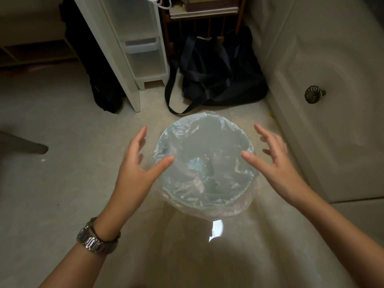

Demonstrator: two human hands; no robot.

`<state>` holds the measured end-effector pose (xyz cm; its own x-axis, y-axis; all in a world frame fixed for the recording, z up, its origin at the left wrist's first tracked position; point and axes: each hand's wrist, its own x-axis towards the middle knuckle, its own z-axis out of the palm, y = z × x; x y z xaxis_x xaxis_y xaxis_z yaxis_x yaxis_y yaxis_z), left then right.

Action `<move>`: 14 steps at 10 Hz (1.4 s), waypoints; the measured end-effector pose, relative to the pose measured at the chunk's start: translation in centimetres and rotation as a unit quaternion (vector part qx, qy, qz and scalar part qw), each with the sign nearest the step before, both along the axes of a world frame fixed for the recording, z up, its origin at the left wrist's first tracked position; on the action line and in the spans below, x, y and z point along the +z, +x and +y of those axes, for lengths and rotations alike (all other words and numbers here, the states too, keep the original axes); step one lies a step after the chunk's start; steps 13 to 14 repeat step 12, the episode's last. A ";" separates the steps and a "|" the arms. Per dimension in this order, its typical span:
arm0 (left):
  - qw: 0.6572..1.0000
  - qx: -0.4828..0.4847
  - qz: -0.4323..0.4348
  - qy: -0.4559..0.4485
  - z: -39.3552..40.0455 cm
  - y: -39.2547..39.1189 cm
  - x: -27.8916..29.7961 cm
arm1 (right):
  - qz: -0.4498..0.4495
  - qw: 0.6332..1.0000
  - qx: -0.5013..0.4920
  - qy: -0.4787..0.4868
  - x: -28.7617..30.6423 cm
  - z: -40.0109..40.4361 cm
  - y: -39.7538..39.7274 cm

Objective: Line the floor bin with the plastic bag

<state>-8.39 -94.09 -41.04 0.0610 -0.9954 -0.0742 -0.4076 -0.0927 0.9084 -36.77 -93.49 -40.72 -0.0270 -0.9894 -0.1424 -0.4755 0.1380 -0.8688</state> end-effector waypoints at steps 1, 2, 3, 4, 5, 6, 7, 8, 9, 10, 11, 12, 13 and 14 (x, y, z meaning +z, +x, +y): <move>0.994 -0.014 -0.091 -0.063 -0.9 -0.4 1.8 | 0.092 0.991 0.028 -0.088 1.9 -1.2 -0.1; 0.967 -0.097 -0.196 -0.127 -1.9 -1.9 3.3 | 0.207 0.959 0.106 -0.162 3.6 -2.6 1.0; 0.937 -0.153 -0.295 -0.106 -2.6 -3.1 3.5 | 0.292 0.928 0.184 -0.141 4.1 -3.7 2.1; 0.910 -0.183 -0.371 -0.013 -3.2 -3.4 2.9 | 0.349 0.904 0.234 -0.075 3.5 -4.2 2.9; 0.867 -0.214 -0.444 0.076 -3.7 -3.3 2.5 | 0.406 0.880 0.242 -0.039 2.8 -4.6 3.4; 0.837 -0.220 -0.485 0.126 -4.0 -3.2 2.4 | 0.469 0.852 0.231 0.027 2.6 -5.1 3.7; 0.828 -0.209 -0.501 0.145 -4.3 -3.7 2.4 | 0.499 0.834 0.227 0.060 2.6 -5.3 3.8; 0.833 -0.203 -0.495 0.137 -4.3 -3.8 2.2 | 0.494 0.837 0.229 0.051 2.6 -5.1 3.8; 0.870 -0.219 -0.424 0.126 -4.3 -3.1 2.2 | 0.447 0.863 0.231 0.041 2.8 -5.0 3.4; 0.935 -0.205 -0.268 0.112 -4.2 -2.0 2.6 | 0.302 0.934 0.189 0.021 3.5 -4.9 2.7; 0.977 -0.145 -0.151 0.034 -3.8 -0.7 2.8 | 0.149 0.981 0.119 -0.040 3.8 -4.8 1.8; 0.986 -0.120 -0.110 -0.033 -3.5 0.1 3.3 | 0.080 0.993 0.045 -0.078 4.2 -4.7 1.4; 0.986 -0.120 -0.110 -0.033 -3.5 0.1 3.3 | 0.080 0.993 0.045 -0.078 4.2 -4.7 1.4; 0.986 -0.120 -0.110 -0.033 -3.5 0.1 3.3 | 0.080 0.993 0.045 -0.078 4.2 -4.7 1.4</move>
